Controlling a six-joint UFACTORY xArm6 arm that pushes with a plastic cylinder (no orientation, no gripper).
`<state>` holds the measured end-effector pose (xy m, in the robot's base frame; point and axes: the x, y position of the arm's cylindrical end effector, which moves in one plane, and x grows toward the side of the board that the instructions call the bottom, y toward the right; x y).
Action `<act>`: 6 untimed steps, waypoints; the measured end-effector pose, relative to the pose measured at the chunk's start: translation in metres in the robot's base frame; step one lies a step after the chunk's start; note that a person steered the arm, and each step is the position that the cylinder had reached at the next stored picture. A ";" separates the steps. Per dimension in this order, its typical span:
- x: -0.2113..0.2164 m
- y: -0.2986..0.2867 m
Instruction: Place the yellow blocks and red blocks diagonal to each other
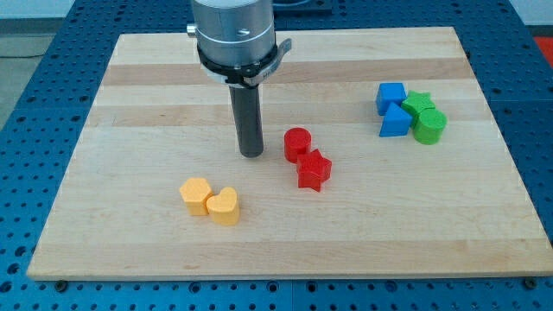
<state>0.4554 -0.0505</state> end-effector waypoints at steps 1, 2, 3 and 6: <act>0.000 0.013; 0.000 0.020; 0.000 0.027; -0.010 0.041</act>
